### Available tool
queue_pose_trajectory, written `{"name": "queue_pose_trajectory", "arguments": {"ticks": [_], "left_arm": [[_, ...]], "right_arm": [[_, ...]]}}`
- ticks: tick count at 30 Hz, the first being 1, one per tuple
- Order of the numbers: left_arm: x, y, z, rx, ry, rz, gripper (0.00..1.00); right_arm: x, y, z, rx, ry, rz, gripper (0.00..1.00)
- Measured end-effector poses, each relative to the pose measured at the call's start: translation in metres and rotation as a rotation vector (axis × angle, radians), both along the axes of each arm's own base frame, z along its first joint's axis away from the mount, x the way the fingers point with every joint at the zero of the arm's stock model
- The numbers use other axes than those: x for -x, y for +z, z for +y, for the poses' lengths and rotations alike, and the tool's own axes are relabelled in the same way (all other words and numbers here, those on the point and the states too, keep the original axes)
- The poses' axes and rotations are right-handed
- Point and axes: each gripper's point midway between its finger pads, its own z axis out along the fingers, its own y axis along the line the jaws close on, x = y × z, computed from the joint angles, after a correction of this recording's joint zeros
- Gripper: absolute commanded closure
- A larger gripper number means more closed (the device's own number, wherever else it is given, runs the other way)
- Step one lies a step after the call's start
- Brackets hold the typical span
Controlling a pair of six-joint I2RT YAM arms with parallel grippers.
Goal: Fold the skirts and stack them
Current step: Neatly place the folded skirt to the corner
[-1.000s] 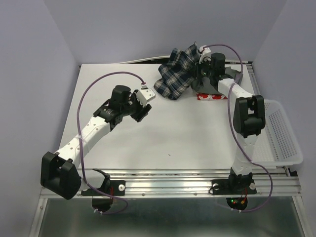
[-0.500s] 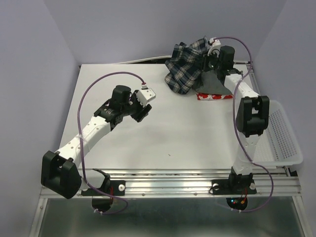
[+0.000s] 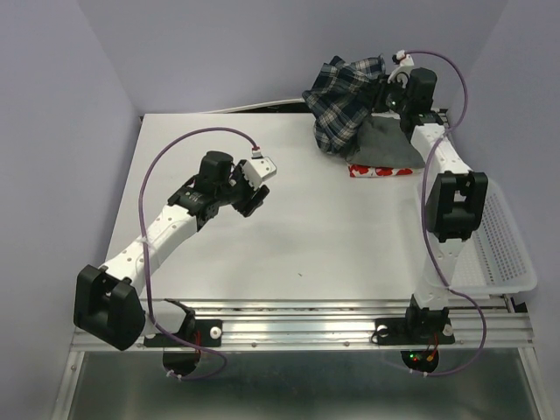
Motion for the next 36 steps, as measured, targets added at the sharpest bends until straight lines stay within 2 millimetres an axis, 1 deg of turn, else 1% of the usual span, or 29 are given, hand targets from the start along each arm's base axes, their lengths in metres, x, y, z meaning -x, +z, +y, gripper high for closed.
{"name": "queue_pose_trajectory", "arguments": {"ticks": [2, 6, 10, 11, 12, 13, 15, 16, 18, 20, 21, 22, 24, 25, 26, 28, 29, 31, 32, 34, 35, 36], "left_arm": [[0.0, -0.001, 0.0, 0.001, -0.002, 0.002, 0.34], [0.0, -0.003, -0.001, -0.001, -0.004, 0.009, 0.34], [0.0, -0.005, -0.001, -0.003, -0.006, 0.016, 0.34], [0.0, -0.006, -0.002, -0.004, -0.006, 0.017, 0.34], [0.0, -0.006, -0.002, -0.004, -0.006, 0.019, 0.34], [0.0, -0.007, -0.002, -0.005, -0.006, 0.02, 0.34], [0.0, -0.007, -0.002, -0.005, -0.006, 0.021, 0.34], [0.0, -0.007, -0.002, -0.005, -0.006, 0.021, 0.34], [0.0, -0.007, -0.002, -0.006, -0.006, 0.021, 0.34], [-0.001, -0.009, -0.002, -0.008, -0.007, 0.024, 0.34], [-0.001, -0.01, -0.002, -0.009, -0.007, 0.028, 0.34], [-0.001, -0.012, -0.002, -0.012, -0.007, 0.033, 0.34], [-0.001, -0.016, -0.002, -0.017, -0.007, 0.044, 0.34], [-0.002, -0.019, -0.003, -0.02, -0.008, 0.05, 0.34], [-0.002, -0.021, -0.003, -0.022, -0.009, 0.056, 0.34], [-0.002, -0.024, -0.003, -0.027, -0.009, 0.066, 0.34], [-0.002, -0.026, -0.003, -0.029, -0.009, 0.071, 0.34], [-0.001, -0.028, -0.003, -0.033, -0.01, 0.075, 0.34], [-0.001, -0.028, -0.003, -0.034, -0.011, 0.075, 0.34], [-0.002, -0.027, -0.003, -0.033, -0.012, 0.073, 0.34], [-0.001, -0.028, -0.003, -0.035, -0.013, 0.074, 0.34], [-0.001, -0.028, -0.003, -0.035, -0.013, 0.073, 0.34]], "right_arm": [[0.0, 0.003, -0.007, -0.022, -0.006, 0.007, 0.99], [-0.001, 0.004, -0.025, -0.051, -0.025, 0.024, 0.99], [-0.001, 0.003, -0.055, -0.081, -0.053, 0.04, 0.99], [-0.001, 0.001, -0.067, -0.092, -0.068, 0.048, 0.99], [0.0, -0.007, -0.081, -0.109, -0.086, 0.067, 0.99], [0.001, -0.011, -0.086, -0.124, -0.092, 0.079, 0.99], [0.005, -0.026, -0.109, -0.171, -0.127, 0.128, 0.99], [0.009, -0.04, -0.124, -0.205, -0.151, 0.171, 0.99], [0.011, -0.06, -0.146, -0.26, -0.19, 0.224, 0.99], [0.017, -0.092, -0.167, -0.314, -0.233, 0.296, 0.98], [0.021, -0.107, -0.175, -0.333, -0.254, 0.329, 0.96], [0.024, -0.12, -0.179, -0.346, -0.271, 0.357, 0.92], [0.033, -0.145, -0.186, -0.37, -0.303, 0.417, 0.9], [0.035, -0.156, -0.187, -0.374, -0.317, 0.438, 0.87], [0.036, -0.16, -0.187, -0.374, -0.321, 0.447, 0.81], [0.037, -0.164, -0.187, -0.368, -0.333, 0.456, 0.65], [0.036, -0.164, -0.187, -0.36, -0.341, 0.457, 0.5], [0.034, -0.163, -0.188, -0.34, -0.348, 0.457, 0.4], [0.034, -0.164, -0.189, -0.334, -0.358, 0.459, 0.33], [0.034, -0.167, -0.192, -0.319, -0.379, 0.466, 0.22], [0.035, -0.169, -0.193, -0.313, -0.388, 0.473, 0.14], [0.036, -0.169, -0.195, -0.305, -0.398, 0.474, 0.12]]}}
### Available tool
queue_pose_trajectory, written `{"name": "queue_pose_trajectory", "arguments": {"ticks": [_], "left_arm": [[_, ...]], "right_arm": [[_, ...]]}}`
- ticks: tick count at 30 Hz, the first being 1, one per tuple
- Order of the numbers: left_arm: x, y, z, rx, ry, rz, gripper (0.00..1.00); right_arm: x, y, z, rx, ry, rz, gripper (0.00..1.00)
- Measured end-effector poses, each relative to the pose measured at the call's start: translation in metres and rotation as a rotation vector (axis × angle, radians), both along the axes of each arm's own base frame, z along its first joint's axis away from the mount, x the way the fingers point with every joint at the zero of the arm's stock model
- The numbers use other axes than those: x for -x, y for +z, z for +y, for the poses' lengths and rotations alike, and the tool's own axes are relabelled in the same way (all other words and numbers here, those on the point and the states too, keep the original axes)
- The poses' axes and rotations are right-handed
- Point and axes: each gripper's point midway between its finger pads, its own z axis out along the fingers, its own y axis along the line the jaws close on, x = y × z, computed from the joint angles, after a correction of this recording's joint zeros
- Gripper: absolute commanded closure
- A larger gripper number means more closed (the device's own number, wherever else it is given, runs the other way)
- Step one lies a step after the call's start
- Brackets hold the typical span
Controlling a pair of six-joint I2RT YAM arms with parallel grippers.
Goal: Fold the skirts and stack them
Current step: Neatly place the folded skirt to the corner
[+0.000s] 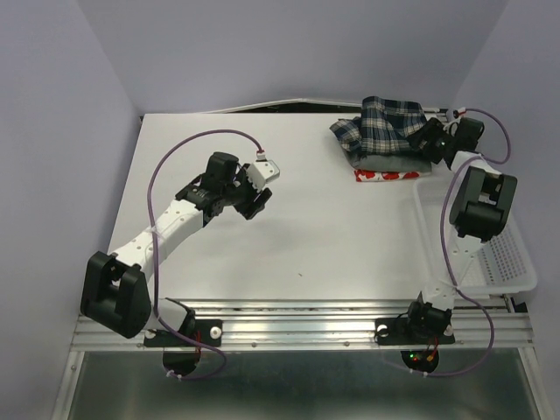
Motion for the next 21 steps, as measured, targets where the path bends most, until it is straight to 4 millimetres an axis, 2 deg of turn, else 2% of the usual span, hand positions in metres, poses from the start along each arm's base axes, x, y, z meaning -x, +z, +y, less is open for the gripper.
{"name": "queue_pose_trajectory", "arguments": {"ticks": [4, 7, 10, 15, 17, 19, 21], "left_arm": [[0.0, 0.0, 0.0, 0.001, 0.0, -0.001, 0.33], [-0.001, 0.0, 0.001, 0.004, 0.006, 0.002, 0.32], [-0.002, 0.001, 0.004, 0.014, 0.014, 0.007, 0.31], [-0.007, 0.007, 0.008, 0.045, 0.036, 0.001, 0.31], [-0.008, 0.011, 0.009, 0.06, 0.042, -0.008, 0.31], [-0.008, 0.015, 0.011, 0.078, 0.049, -0.015, 0.31], [-0.008, 0.017, 0.011, 0.09, 0.051, -0.022, 0.31]], "right_arm": [[0.007, 0.013, -0.008, 0.068, -0.034, 0.002, 0.0], [0.009, 0.037, -0.016, 0.13, -0.063, -0.03, 0.0], [0.01, 0.071, -0.028, 0.222, -0.114, -0.071, 0.0], [0.009, 0.108, -0.038, 0.311, -0.131, -0.136, 0.01], [0.008, 0.12, -0.037, 0.333, -0.117, -0.164, 0.05], [0.007, 0.125, -0.034, 0.337, -0.092, -0.183, 0.23], [0.007, 0.13, -0.027, 0.33, -0.055, -0.198, 0.32]]}}
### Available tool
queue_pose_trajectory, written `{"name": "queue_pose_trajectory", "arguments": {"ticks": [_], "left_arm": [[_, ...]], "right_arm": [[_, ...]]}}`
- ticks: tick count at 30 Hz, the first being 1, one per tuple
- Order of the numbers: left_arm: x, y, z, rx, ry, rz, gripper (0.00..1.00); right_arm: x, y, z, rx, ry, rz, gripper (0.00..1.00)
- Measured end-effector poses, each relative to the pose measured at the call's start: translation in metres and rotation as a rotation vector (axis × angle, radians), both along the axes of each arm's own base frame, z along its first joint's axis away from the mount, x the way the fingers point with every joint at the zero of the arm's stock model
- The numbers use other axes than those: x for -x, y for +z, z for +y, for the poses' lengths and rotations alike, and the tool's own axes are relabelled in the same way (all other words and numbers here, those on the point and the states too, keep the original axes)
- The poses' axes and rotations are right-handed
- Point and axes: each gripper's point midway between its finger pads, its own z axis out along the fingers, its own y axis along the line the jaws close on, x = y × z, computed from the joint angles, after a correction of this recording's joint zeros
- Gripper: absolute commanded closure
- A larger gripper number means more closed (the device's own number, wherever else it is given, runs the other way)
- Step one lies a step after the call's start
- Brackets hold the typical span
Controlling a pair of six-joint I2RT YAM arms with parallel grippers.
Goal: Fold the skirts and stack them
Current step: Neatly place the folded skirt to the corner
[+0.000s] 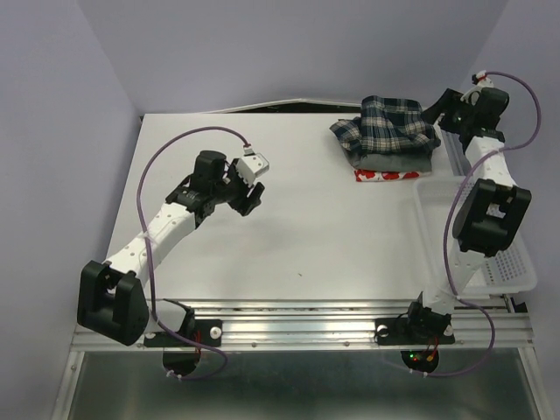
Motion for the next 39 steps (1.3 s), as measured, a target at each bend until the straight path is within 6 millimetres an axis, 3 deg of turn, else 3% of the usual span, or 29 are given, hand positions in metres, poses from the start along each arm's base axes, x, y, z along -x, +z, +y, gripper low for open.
{"name": "queue_pose_trajectory", "arguments": {"ticks": [2, 5, 7, 11, 13, 16, 20, 23, 26, 29, 30, 36, 39], "left_arm": [[0.0, -0.001, 0.001, 0.008, 0.003, 0.001, 0.31], [0.001, -0.005, 0.002, 0.012, 0.007, 0.012, 0.31], [0.001, -0.005, 0.003, 0.015, 0.01, 0.012, 0.31], [-0.002, -0.004, 0.006, 0.02, 0.023, 0.013, 0.31], [-0.003, -0.004, 0.009, 0.02, 0.031, 0.013, 0.31], [-0.005, -0.004, 0.013, 0.02, 0.042, 0.011, 0.3], [-0.004, -0.003, 0.015, 0.022, 0.049, 0.007, 0.3], [-0.001, -0.003, 0.017, 0.022, 0.049, 0.006, 0.27], [0.001, -0.005, 0.019, 0.022, 0.055, 0.009, 0.22], [0.0, -0.003, 0.022, 0.028, 0.068, 0.008, 0.16], [-0.001, -0.002, 0.023, 0.031, 0.075, 0.009, 0.02], [-0.011, -0.001, 0.045, 0.049, 0.159, 0.02, 0.01], [-0.019, 0.001, 0.057, 0.055, 0.214, 0.029, 0.01]], "right_arm": [[-0.002, 0.005, 0.008, -0.012, 0.034, -0.004, 0.41], [-0.015, 0.011, 0.017, -0.015, 0.078, -0.027, 0.45], [-0.023, 0.002, 0.02, -0.02, 0.089, -0.017, 0.45], [-0.03, -0.046, 0.023, -0.035, 0.089, 0.072, 0.44], [-0.025, -0.083, 0.019, -0.038, 0.07, 0.153, 0.42], [-0.011, -0.117, 0.016, -0.03, 0.043, 0.24, 0.4], [-0.003, -0.136, 0.009, 0.001, 0.011, 0.283, 0.1], [0.001, -0.139, 0.008, 0.012, 0.005, 0.289, 0.03], [0.003, -0.129, 0.01, 0.003, 0.011, 0.272, 0.0], [0.004, -0.106, 0.016, -0.008, 0.032, 0.231, 0.0], [0.005, -0.094, 0.019, -0.013, 0.044, 0.21, 0.0], [0.008, -0.016, 0.032, 0.015, 0.11, 0.068, 0.0], [0.024, 0.032, 0.048, 0.065, 0.164, -0.007, 0.0]]}}
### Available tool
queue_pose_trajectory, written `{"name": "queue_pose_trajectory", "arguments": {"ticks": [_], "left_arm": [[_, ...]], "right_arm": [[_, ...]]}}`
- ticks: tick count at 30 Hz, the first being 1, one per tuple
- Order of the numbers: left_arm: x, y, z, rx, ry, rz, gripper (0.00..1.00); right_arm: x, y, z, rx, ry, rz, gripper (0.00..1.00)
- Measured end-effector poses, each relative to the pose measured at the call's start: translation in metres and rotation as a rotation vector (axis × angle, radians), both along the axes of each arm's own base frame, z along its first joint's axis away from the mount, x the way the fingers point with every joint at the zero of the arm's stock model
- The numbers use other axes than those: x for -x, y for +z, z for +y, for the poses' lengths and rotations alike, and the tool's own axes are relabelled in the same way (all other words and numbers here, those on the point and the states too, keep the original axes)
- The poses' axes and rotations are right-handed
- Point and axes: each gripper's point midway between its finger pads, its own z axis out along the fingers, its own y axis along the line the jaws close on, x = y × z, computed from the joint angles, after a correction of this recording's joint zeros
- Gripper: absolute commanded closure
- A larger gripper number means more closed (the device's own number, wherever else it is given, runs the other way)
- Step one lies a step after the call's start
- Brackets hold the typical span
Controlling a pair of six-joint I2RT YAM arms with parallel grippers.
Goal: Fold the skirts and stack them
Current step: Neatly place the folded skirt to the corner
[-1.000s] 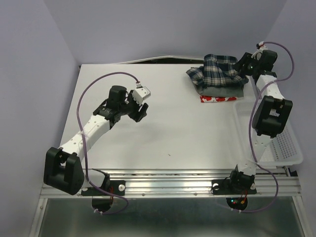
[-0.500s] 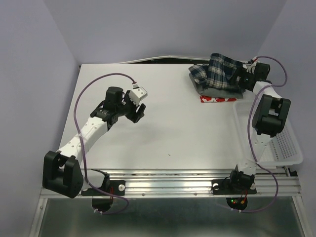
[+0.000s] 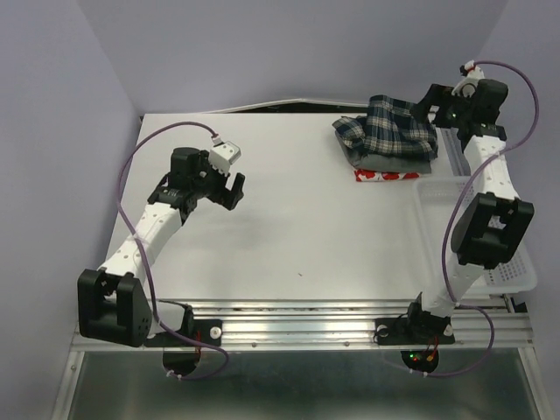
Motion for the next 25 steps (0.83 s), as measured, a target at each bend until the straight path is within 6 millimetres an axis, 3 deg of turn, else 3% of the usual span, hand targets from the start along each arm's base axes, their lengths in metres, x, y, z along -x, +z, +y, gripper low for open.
{"name": "queue_pose_trajectory", "arguments": {"ticks": [2, 4, 7, 9, 11, 13, 17, 21, 25], "left_arm": [[-0.009, 0.003, 0.007, -0.003, 0.04, -0.001, 0.02], [-0.016, 0.006, 0.011, -0.004, 0.07, -0.002, 0.01], [-0.022, 0.007, 0.016, -0.003, 0.105, -0.002, 0.01], [-0.023, 0.006, 0.017, -0.001, 0.117, 0.006, 0.01], [-0.023, 0.005, 0.017, 0.003, 0.124, 0.011, 0.01], [-0.023, 0.002, 0.018, 0.005, 0.131, 0.018, 0.01], [-0.017, -0.015, 0.022, -0.01, 0.146, 0.049, 0.01], [-0.003, -0.044, 0.029, -0.048, 0.161, 0.103, 0.01], [0.01, -0.057, 0.035, -0.074, 0.168, 0.12, 0.01]], "right_arm": [[0.011, 0.018, 0.014, 0.025, 0.038, -0.031, 0.0], [0.032, 0.031, 0.044, 0.062, 0.112, -0.054, 0.0], [0.071, 0.014, 0.105, 0.089, 0.245, -0.02, 0.0], [0.108, -0.023, 0.16, 0.103, 0.376, 0.042, 0.0], [0.14, -0.061, 0.198, 0.109, 0.483, 0.125, 0.0], [0.181, -0.112, 0.234, 0.124, 0.598, 0.238, 0.0], [0.232, -0.173, 0.246, 0.165, 0.662, 0.399, 0.0], [0.243, -0.188, 0.25, 0.201, 0.67, 0.416, 0.0], [0.245, -0.191, 0.256, 0.22, 0.681, 0.397, 0.0]]}}
